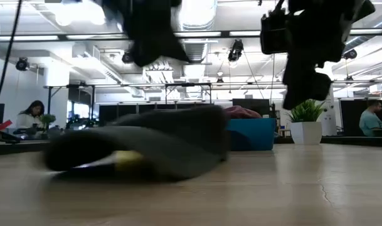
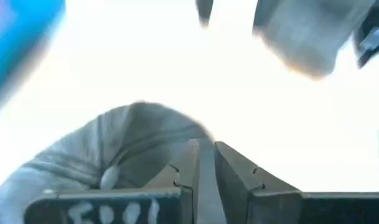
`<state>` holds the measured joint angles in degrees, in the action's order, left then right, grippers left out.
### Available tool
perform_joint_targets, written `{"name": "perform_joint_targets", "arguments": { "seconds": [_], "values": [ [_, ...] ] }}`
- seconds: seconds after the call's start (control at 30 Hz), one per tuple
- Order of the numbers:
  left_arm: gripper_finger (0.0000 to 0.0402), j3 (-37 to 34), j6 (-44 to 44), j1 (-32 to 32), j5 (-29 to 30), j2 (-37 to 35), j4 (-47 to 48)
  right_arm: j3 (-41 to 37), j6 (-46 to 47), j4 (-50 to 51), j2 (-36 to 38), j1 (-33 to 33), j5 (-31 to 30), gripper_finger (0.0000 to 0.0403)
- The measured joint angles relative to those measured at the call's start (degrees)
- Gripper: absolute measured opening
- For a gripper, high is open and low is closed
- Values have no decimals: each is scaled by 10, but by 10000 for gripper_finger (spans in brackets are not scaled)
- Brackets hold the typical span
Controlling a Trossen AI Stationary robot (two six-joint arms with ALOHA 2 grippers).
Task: Sort caps
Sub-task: Put the left black cap into the yellow bin
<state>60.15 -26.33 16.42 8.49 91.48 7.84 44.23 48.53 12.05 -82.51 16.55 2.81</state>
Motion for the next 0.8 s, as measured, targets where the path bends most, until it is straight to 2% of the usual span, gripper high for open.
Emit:
{"name": "perform_joint_targets", "arguments": {
  "seconds": [0.1,0.17,0.27,0.37,0.57,0.7,0.8],
  "values": [
    [44,72,71,15,45,-29,108,0,13,4,1,18,-3,237],
    [44,98,79,26,67,-38,203,0,34,16,0,30,-27,237],
    [44,92,27,32,15,-33,282,-2,78,17,-4,41,-58,237],
    [44,53,12,40,-1,-12,242,-2,111,-17,-23,41,-56,237],
    [44,-4,52,28,55,57,44,2,157,-90,-85,47,-40,237],
    [44,5,42,24,18,117,17,10,179,-95,-124,50,-39,237],
    [44,31,19,29,-39,155,12,13,181,-93,-143,50,-40,237]
  ]
}}
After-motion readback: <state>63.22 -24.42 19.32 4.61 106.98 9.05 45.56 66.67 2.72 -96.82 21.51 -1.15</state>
